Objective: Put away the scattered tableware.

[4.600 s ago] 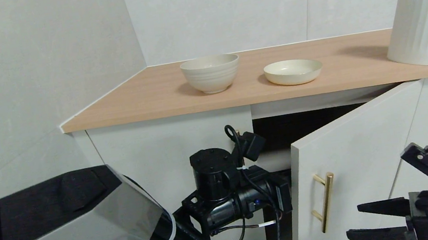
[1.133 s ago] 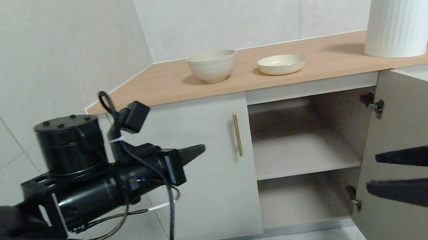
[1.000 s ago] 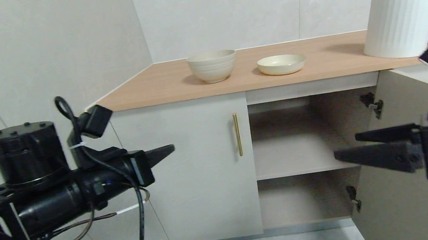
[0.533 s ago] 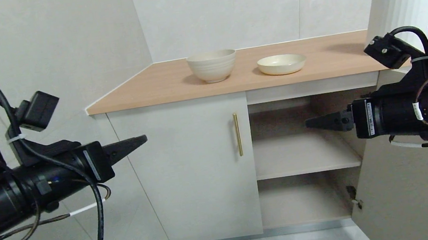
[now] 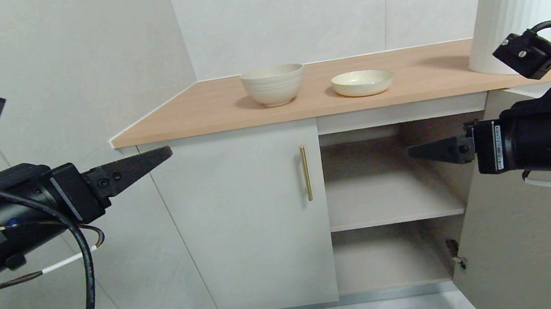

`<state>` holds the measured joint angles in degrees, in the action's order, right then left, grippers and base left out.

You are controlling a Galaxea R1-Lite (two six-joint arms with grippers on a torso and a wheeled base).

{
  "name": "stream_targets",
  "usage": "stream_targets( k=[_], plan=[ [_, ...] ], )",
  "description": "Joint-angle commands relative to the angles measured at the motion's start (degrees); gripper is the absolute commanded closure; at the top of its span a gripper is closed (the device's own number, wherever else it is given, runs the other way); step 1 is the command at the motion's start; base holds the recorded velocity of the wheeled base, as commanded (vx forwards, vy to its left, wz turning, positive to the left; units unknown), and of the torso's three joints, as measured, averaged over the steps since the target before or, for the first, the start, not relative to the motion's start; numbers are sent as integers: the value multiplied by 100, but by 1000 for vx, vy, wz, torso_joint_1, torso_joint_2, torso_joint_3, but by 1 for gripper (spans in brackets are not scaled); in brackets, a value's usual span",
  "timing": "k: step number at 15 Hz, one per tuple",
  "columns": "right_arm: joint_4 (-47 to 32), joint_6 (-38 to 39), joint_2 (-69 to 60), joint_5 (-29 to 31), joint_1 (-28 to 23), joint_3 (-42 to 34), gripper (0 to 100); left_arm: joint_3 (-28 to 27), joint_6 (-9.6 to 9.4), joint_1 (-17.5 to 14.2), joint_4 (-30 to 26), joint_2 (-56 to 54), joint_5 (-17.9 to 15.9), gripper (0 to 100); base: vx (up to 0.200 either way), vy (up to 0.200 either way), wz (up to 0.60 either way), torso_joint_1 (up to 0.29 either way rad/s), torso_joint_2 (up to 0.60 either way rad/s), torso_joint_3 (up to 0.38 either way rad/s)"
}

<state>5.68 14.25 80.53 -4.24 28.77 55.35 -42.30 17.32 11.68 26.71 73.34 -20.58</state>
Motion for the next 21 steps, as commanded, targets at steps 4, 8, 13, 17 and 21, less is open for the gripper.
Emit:
stream_targets(
  k=[4,8,13,17,21],
  plan=[
    [-181,-1,-222,2,15,3,0,-24,-18,1,-175,14,-25,0,150,0,0,-1,2,3],
    [-392,8,-257,-6,15,82,0,-50,8,1,-175,49,-52,0,200,0,0,5,5,1],
    [-366,34,-345,-33,15,20,0,-50,17,1,-175,58,-78,0,120,0,0,-1,2,3],
    [-340,8,-363,-15,-3,-68,0,-41,17,1,-175,49,-78,0,0,0,0,0,0,0],
    [328,-10,-336,-24,-12,-384,0,-33,17,1,-175,84,-87,0,0,0,0,0,0,0]
  ],
)
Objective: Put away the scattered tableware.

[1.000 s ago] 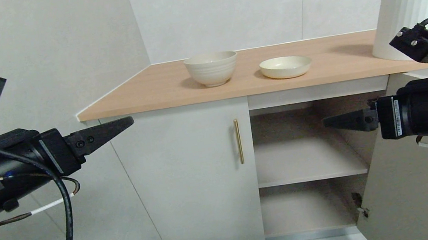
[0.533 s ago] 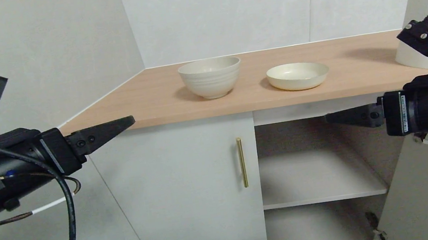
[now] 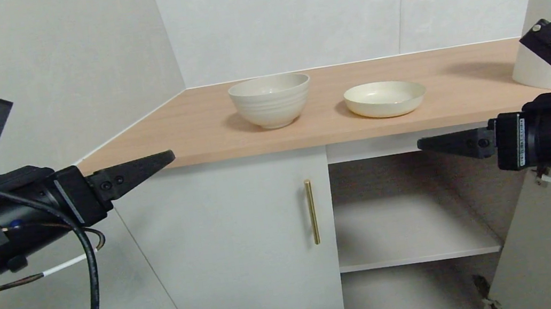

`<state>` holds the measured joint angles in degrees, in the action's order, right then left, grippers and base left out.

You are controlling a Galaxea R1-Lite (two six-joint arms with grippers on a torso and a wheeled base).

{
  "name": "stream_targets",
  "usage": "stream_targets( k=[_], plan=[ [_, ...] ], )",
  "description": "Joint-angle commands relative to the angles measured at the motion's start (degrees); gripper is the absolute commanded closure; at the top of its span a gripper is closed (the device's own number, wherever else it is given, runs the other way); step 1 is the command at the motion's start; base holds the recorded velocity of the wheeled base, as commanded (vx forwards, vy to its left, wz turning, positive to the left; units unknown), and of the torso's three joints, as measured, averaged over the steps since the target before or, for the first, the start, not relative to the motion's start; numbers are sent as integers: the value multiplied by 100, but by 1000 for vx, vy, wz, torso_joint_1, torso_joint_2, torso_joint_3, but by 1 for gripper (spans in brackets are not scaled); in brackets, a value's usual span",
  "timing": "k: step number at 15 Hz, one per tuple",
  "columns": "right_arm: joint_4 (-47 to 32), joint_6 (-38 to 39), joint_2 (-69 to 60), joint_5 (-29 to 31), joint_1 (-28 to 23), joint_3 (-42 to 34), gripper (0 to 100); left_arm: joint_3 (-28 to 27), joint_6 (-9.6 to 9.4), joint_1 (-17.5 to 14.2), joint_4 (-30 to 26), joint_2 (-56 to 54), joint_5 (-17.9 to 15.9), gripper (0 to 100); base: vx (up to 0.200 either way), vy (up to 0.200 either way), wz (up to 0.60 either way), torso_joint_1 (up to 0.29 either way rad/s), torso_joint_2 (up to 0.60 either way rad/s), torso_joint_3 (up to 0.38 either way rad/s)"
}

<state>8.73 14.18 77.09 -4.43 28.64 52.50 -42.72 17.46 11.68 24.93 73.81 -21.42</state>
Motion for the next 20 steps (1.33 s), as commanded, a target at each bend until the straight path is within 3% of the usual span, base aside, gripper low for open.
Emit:
stream_targets(
  k=[1,5,16,20],
  plan=[
    [138,-12,51,-6,2,-135,0,9,3,1,12,63,6,0,0,0,0,17,-66,-32],
    [164,-12,104,3,-7,-153,0,9,3,1,12,98,-3,0,0,0,0,60,-242,-246],
    [428,-29,456,-6,-367,-135,0,9,3,10,56,441,-38,0,0,0,0,183,-496,-290],
    [1087,-152,913,-120,-376,-135,0,-290,3,256,-50,669,-64,0,0,0,0,169,-394,-221]
  ],
)
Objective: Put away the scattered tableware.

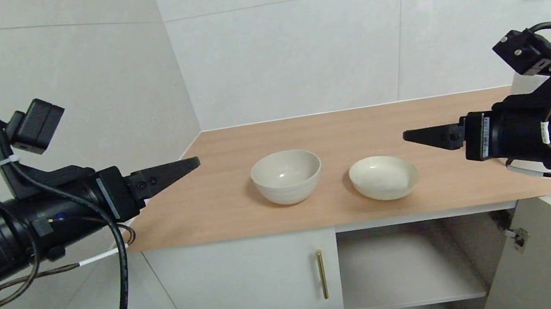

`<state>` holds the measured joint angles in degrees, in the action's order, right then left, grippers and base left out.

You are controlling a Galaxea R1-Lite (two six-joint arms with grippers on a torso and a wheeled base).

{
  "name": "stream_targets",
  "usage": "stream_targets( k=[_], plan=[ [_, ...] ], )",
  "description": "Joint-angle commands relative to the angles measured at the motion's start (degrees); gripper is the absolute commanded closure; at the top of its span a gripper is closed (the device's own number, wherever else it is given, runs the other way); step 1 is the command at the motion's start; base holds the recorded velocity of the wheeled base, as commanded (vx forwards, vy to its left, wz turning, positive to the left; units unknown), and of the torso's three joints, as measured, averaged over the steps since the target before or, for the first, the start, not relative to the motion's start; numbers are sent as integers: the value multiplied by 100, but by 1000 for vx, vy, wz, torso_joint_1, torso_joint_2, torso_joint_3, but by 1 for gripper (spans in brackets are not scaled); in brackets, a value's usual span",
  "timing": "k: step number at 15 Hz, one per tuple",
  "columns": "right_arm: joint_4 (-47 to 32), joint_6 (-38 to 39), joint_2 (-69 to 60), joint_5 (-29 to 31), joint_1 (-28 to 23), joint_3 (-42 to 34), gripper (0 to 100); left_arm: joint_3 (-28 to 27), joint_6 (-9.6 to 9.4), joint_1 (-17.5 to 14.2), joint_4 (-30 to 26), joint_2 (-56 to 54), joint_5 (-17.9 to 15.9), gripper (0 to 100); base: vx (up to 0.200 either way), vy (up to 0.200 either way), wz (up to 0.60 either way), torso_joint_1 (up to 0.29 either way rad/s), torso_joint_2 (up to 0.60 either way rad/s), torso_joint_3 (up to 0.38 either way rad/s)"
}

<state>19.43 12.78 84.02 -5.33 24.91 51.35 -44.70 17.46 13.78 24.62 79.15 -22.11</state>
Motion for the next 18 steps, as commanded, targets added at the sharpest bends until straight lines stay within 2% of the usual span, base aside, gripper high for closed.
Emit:
stream_targets(
  k=[1,3,5,6,7,9,10,11,12,14,16,18],
  plan=[
    [131,-65,554,5,-109,112,0,-759,-5,46,-230,469,5,0,0,0,0,61,-119,-61],
    [-1,-38,871,208,-153,455,0,-1673,3,29,-1223,751,84,0,0,0,0,16,-28,-21],
    [-502,23,1082,700,-153,763,0,-1972,3,38,-2436,751,40,0,0,0,0,0,0,0],
    [-642,50,1152,770,-153,816,0,-2130,-5,90,-2709,874,120,0,0,0,0,0,0,0],
    [-642,50,1152,770,-153,816,0,-2130,-5,90,-2709,874,120,0,0,0,0,0,0,0],
    [-827,146,1363,1007,-153,974,0,-2535,847,328,-2744,1489,761,0,0,0,0,0,0,0],
    [-818,155,1407,1122,-153,983,0,-2649,1093,433,-2673,1709,1113,0,0,0,0,0,0,0],
    [-792,155,1433,1253,-153,983,0,-2763,1260,547,-2586,1946,1535,0,0,0,0,0,0,0],
    [-765,155,1442,1359,-153,991,0,-2913,1418,785,-2357,2394,2290,0,0,0,0,0,0,0],
    [-765,155,1424,1368,-153,983,0,-3044,1506,996,-2014,2878,2800,0,0,0,0,0,0,0],
    [-765,155,1398,1376,-153,983,0,-3167,1471,1206,-1882,3343,3240,0,0,0,0,0,0,0],
    [-765,155,1398,1376,-153,983,0,-3299,1471,1259,-1882,3563,3336,0,0,0,0,0,0,0]
  ],
)
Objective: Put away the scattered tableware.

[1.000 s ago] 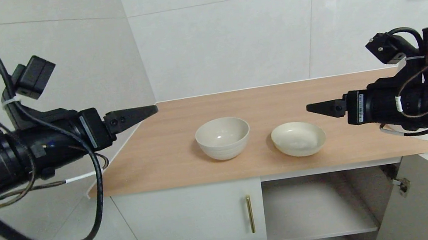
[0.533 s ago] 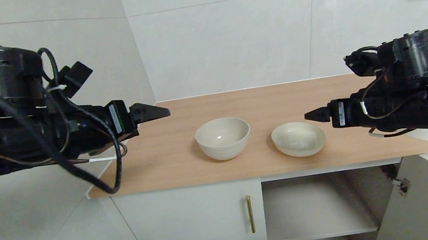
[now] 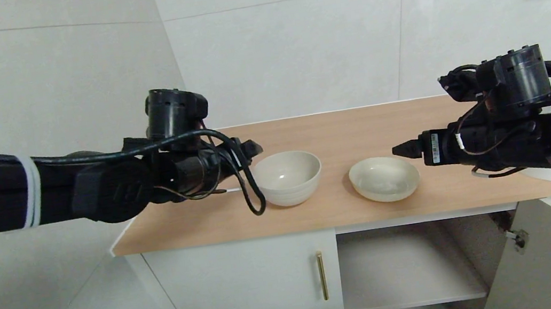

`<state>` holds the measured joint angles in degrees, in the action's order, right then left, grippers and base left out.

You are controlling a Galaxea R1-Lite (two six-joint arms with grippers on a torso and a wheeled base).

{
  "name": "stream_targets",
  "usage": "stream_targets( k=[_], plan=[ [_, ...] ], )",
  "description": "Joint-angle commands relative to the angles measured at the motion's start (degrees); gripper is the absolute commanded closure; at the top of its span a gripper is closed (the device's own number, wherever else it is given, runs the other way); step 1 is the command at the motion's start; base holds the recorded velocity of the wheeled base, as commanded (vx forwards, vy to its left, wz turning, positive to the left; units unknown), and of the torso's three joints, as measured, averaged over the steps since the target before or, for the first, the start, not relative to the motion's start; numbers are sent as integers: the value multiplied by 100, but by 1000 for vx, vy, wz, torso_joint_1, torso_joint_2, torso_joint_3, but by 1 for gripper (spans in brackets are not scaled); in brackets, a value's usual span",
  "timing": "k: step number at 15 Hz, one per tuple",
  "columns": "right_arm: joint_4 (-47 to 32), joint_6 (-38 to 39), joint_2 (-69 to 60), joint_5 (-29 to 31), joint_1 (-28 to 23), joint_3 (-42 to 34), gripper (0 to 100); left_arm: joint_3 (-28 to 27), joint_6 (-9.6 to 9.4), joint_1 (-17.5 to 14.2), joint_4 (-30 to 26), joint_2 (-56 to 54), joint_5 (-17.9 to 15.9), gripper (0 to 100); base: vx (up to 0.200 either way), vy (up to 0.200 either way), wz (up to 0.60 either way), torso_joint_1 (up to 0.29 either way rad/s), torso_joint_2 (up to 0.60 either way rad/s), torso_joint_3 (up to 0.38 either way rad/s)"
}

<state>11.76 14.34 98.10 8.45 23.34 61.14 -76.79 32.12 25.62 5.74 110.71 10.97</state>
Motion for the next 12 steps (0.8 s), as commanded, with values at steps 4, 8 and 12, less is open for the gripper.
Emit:
stream_targets(
  k=[4,8,12],
  plan=[
    [1,-1,-1,-1,3,-5,0,-99,-13,74,6,574,37,0,0,0,0,0,0,0],
    [1,-1,16,-1,12,-5,0,-99,-92,74,6,715,37,0,0,0,0,0,0,0],
    [-7,-1,25,-10,12,4,0,-99,-92,74,6,723,37,100,0,0,0,0,0,0]
  ],
)
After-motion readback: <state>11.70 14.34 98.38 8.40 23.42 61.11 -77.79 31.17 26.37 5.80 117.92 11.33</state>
